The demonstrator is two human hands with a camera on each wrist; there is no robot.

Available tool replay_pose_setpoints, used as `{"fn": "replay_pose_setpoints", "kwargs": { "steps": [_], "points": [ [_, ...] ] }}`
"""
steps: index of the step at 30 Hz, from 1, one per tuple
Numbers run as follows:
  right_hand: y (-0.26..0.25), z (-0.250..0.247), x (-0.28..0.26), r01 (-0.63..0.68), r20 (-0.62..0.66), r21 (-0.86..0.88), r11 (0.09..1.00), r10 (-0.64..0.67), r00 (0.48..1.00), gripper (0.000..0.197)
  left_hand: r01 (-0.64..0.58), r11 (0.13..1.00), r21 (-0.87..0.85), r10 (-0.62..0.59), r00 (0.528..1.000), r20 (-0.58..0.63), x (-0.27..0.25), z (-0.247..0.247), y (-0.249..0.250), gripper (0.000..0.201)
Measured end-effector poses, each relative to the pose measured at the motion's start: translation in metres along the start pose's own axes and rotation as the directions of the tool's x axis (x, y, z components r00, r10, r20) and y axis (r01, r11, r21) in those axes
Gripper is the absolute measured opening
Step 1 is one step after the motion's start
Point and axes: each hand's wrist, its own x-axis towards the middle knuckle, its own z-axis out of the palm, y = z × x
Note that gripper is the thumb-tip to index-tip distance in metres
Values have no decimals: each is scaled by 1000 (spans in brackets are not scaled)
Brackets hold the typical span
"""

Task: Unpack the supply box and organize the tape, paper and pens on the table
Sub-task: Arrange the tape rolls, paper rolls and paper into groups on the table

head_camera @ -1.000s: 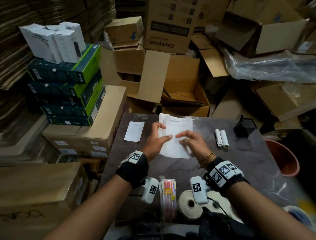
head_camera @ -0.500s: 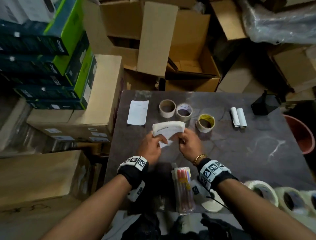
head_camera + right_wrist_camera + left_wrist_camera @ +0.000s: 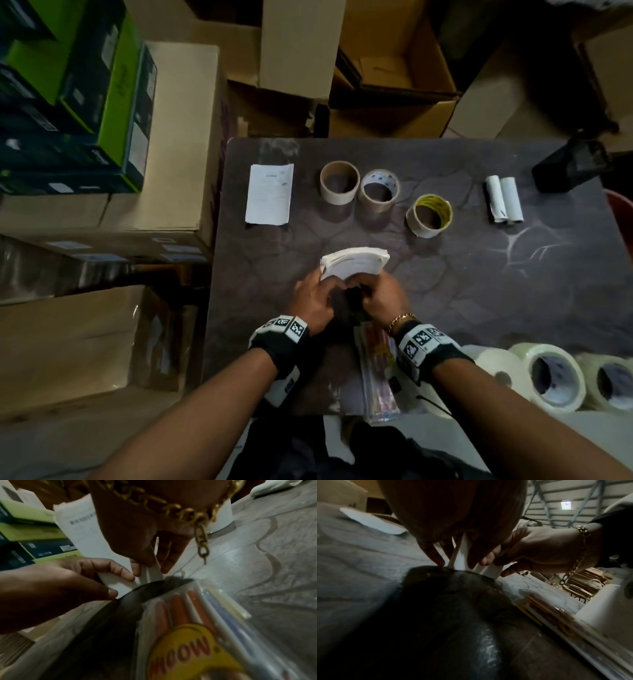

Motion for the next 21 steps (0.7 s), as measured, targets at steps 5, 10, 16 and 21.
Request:
{"fn": "replay_pose_setpoints", "kwargs": {
  "steps": [5, 10, 16, 21],
  "points": [
    [-23, -21, 16, 9, 22, 116, 993, -12, 1000, 34, 53, 950, -307, -83, 993, -84, 7, -24, 11, 26],
    [-57, -37, 40, 83, 27, 209, 974, -90, 996, 21, 100, 773, -626, -226, 966, -125, 24, -70, 15, 42],
    [-86, -43, 60, 141, -59, 249, 958, -131, 990, 22, 119, 821, -559, -314, 911, -267, 66, -127, -20, 39],
    [-63, -38, 45, 31, -33, 230, 973, -24, 999, 18, 257, 846, -467, -404, 881, -247, 112, -155, -69, 43]
  ]
}}
